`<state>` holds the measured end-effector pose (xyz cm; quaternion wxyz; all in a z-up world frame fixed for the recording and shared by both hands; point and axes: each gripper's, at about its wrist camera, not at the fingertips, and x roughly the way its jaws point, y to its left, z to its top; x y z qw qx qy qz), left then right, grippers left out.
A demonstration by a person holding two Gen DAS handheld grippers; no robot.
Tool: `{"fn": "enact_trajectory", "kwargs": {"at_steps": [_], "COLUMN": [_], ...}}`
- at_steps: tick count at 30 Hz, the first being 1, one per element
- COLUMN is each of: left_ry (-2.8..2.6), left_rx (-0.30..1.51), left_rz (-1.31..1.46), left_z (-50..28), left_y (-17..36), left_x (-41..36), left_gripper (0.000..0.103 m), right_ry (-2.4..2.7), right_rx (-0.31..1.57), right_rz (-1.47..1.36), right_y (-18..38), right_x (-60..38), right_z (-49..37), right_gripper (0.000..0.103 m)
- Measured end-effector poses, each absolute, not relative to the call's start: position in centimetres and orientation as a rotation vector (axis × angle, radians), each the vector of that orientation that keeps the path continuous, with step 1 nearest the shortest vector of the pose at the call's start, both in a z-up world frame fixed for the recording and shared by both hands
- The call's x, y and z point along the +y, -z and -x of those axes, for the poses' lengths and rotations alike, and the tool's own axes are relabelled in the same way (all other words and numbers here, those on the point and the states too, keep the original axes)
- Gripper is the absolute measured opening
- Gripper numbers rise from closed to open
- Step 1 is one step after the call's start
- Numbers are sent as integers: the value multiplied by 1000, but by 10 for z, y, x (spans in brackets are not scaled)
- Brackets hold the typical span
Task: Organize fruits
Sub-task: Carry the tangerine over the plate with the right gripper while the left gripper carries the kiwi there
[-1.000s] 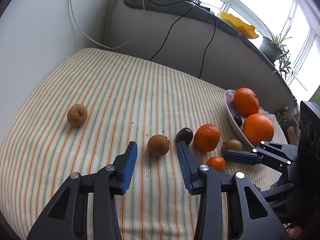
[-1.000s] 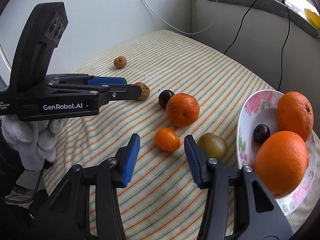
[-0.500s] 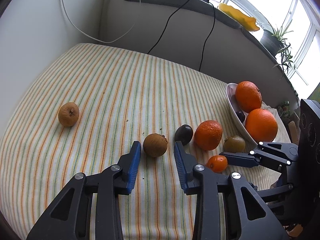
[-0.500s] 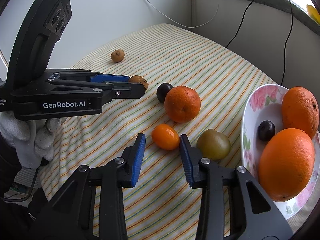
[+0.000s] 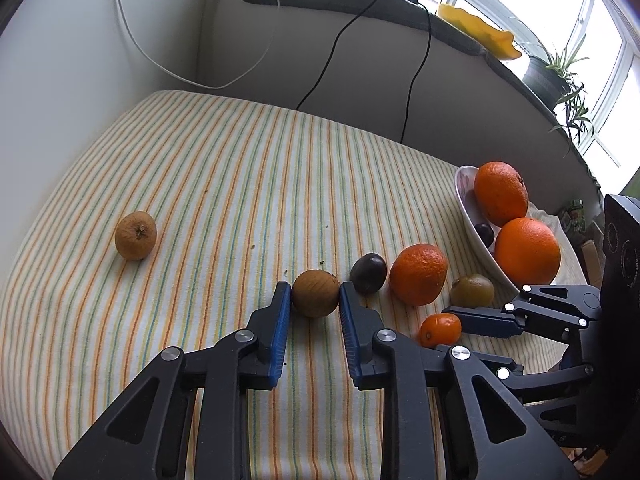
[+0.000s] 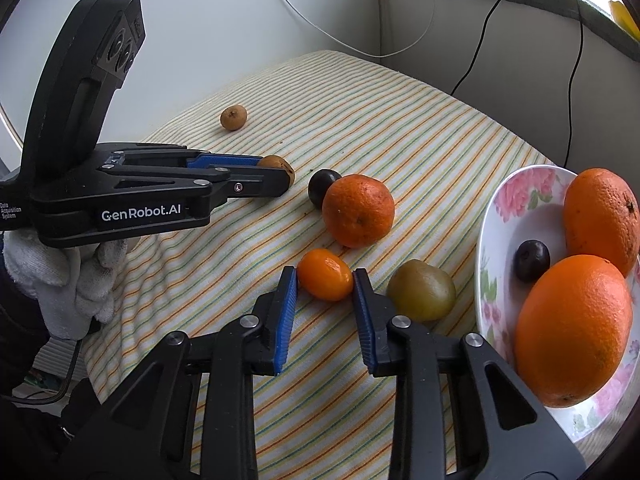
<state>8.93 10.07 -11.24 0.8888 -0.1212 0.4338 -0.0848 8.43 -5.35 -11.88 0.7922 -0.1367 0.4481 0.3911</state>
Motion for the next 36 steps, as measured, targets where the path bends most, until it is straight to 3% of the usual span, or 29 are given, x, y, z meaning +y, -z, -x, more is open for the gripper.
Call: {"fn": "enact_trajectory", "kwargs": {"at_steps": [36], "left_ry": [316], "left_rx": [807], "left_rz": [207], "left_z": [-87], "left_y": [62], "left_x": [43], "left_gripper": [23], "right_ry": [-679], "right_rx": [826], "right_rz": [110], "right_y": [48], "right_x": [-195], "right_z": [-84], "right_gripper": [29]}}
